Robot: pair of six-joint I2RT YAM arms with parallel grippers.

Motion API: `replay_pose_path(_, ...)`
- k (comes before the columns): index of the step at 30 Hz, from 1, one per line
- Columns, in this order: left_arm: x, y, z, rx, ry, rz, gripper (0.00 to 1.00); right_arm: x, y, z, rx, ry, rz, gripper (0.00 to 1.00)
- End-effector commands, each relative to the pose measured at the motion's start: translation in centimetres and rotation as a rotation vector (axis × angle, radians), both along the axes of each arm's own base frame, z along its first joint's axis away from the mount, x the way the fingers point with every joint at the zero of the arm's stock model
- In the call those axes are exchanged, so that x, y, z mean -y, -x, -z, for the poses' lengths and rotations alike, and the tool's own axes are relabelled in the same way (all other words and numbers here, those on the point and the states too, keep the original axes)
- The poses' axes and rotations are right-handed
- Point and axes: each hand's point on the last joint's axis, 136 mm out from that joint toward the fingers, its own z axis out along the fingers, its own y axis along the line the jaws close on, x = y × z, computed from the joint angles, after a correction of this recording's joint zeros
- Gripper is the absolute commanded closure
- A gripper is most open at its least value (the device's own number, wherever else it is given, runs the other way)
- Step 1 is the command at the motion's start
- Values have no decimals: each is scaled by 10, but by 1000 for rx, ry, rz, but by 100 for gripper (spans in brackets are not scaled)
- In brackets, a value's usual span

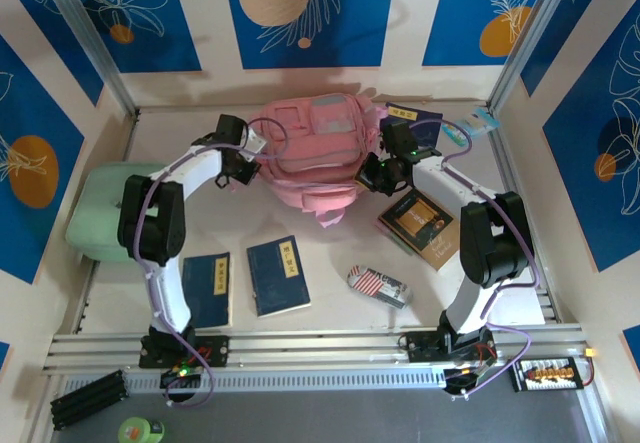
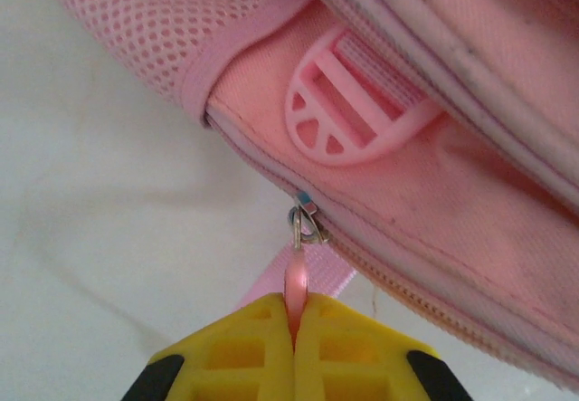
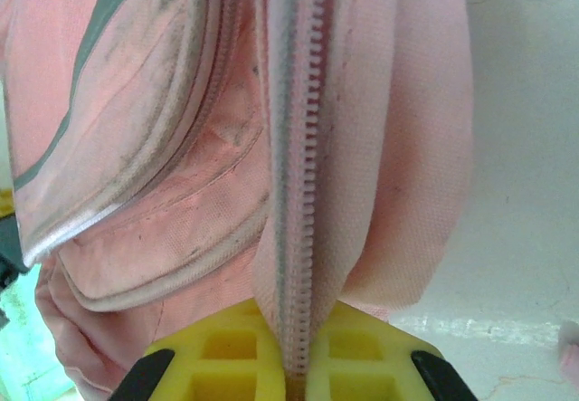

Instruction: Pack books, pencil case, and school supplies into a backpack

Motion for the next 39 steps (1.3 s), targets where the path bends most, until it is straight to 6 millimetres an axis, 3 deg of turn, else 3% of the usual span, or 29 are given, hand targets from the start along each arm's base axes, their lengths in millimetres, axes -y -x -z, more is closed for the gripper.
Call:
replay_pose_path(1,-5,-18,-1,15,-30,49,100,-5,-6,-36,120,-45,-76,100)
replay_pose_path(8,-11,-35,-13,65,-26,-42,98,-9,-8,-30,112,-45,-97,100)
replay_pose_path(12,-20,-22,-33,88,32,-186,73,-26,-16,-26,123,-76,-130,99)
replay_pose_path(17,-24,21,-56,57,180,-380,32,-60,-32,-20,133,-125,-181,94)
replay_pose_path(19,-30,40,-62,71,227,-459,16,-68,-39,-16,151,-94,-193,80)
replay_pose_path(23,-36,73,-71,59,277,-534,2,-54,-36,-12,173,95,-180,43)
replay_pose_path(25,-36,84,-74,46,303,-550,1,-49,-25,-18,196,177,-212,35)
replay_pose_path(29,-40,95,-81,45,333,-597,0,-57,9,-27,223,299,-323,29)
replay_pose_path(33,-43,94,-90,65,368,-633,0,-91,52,-22,244,377,-478,26)
replay_pose_path(39,-51,93,-99,96,400,-672,0,-158,110,12,250,400,-798,26)
